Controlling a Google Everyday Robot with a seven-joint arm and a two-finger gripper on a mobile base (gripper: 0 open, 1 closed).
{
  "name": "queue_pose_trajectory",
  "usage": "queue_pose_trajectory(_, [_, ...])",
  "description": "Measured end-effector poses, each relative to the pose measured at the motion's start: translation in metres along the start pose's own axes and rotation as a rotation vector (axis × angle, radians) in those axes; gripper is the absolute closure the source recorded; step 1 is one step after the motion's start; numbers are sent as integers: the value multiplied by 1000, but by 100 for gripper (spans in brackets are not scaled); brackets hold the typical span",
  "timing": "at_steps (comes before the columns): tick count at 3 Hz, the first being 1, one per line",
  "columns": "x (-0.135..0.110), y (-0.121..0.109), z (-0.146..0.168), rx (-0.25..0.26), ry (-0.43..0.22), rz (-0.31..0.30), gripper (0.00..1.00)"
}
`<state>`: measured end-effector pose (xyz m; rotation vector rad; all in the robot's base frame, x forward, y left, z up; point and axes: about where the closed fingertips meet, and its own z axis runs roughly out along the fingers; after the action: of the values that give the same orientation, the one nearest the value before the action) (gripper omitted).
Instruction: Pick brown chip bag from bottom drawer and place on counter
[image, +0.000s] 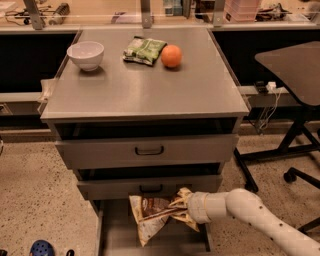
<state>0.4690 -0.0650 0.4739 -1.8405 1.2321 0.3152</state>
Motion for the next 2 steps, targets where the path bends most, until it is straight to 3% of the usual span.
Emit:
queue_pose_trajectory(1, [-70,-24,-71,115,113,-111,100])
queue_pose_trajectory(2, [-66,-24,-75,126,117,-99,100])
